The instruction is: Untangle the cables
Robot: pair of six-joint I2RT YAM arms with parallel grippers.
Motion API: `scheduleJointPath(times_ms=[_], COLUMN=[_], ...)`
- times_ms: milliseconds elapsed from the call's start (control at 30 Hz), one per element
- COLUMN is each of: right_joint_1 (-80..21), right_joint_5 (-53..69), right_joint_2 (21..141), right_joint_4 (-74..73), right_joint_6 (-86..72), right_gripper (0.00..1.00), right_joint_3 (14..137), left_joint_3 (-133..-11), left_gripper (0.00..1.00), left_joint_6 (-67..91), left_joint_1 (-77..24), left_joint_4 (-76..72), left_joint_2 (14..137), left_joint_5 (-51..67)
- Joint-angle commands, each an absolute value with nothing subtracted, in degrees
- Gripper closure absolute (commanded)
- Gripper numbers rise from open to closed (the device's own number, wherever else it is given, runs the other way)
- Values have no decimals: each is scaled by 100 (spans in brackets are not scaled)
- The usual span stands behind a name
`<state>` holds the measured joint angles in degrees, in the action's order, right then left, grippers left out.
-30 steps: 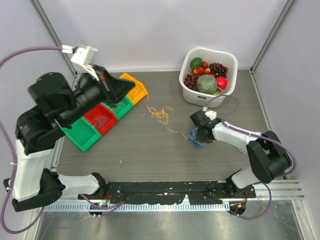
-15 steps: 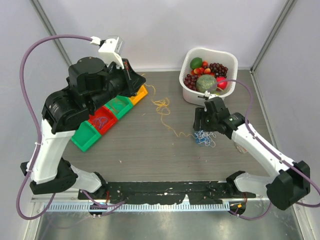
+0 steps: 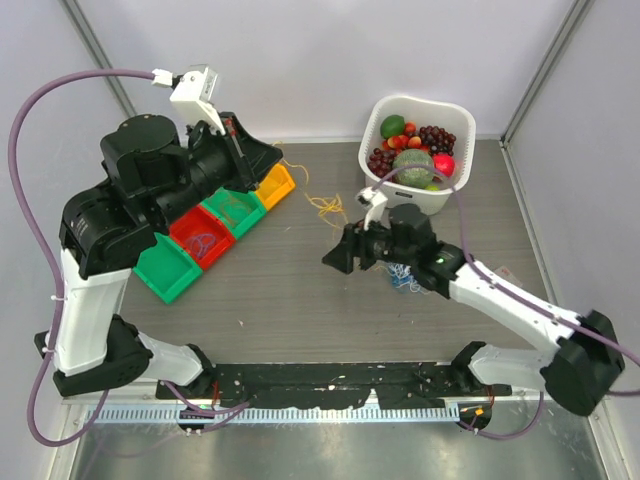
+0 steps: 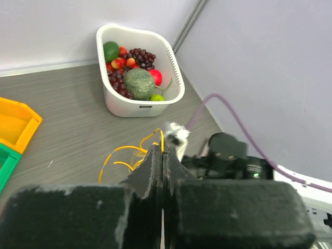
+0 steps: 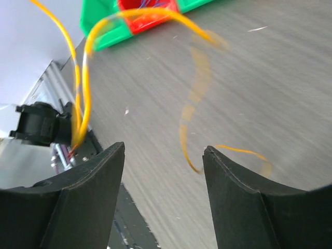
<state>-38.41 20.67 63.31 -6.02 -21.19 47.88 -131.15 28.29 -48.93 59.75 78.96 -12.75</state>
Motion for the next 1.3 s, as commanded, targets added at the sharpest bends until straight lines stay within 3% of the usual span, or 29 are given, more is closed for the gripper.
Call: scheduleJointPath(times_ms=[0, 100, 167, 200, 233, 333, 467, 600, 667, 700, 833, 1000, 1267], right_joint_1=[-4613, -4842, -4834, -4834, -4808, -4536, -3816, -3322, -3340, -3349, -3138, -2436, -2171], right_joint_5=[2320, 1804, 681, -341, -700, -1807, -2144, -1612, -1258, -1292, -2064, -1881, -1925], right_joint_2=[7055, 7391, 7497, 7541, 7541, 7366, 6979, 6654, 6583, 6505, 6425, 6487, 6380], right_joint_4=[738, 573, 65, -252, -594, -1272, -2152, -2663, -2961, -3206, -3489, -3586, -3586], right_joint_6=[-2558, -2654, -2768, -2821, -2926, -3172, -3226, -2762, -2602, -2610, -3075, -3603, -3577], right_gripper=[33, 37, 63, 87, 99, 99, 99, 99, 94, 99, 99, 99, 99], right_joint_3=[5141, 5264, 5265, 5256, 5160, 4817, 4141, 3753, 3989, 4147, 4166, 3876, 3876], left_joint_3=[-13333, -13447, -13587, -13666, -13737, -13685, -12921, -13156, -13376, -13429, -13342, -13552, -13588], left_gripper=[100, 100, 100, 100, 100, 100, 100, 100, 100, 100, 100, 100, 100], left_joint_6=[2786, 2751, 2690, 2637, 2576, 2304, 1891, 1679, 1714, 1731, 1697, 986, 237], left_joint_1=[-4860, -4869, -4860, -4860, -4860, -4860, -4860, -4860, -4860, -4869, -4860, -4860, -4878], left_joint_4=[5634, 5599, 5590, 5607, 5581, 5354, 4537, 4666, 4886, 4956, 4791, 4203, 3814], left_joint_2=[7708, 7682, 7664, 7655, 7620, 7358, 6663, 6714, 6890, 6969, 6926, 6707, 6276], left_joint_5=[-1081, -1064, -1160, -1247, -1344, -1887, -2731, -3172, -3164, -3129, -3426, -4270, -5071])
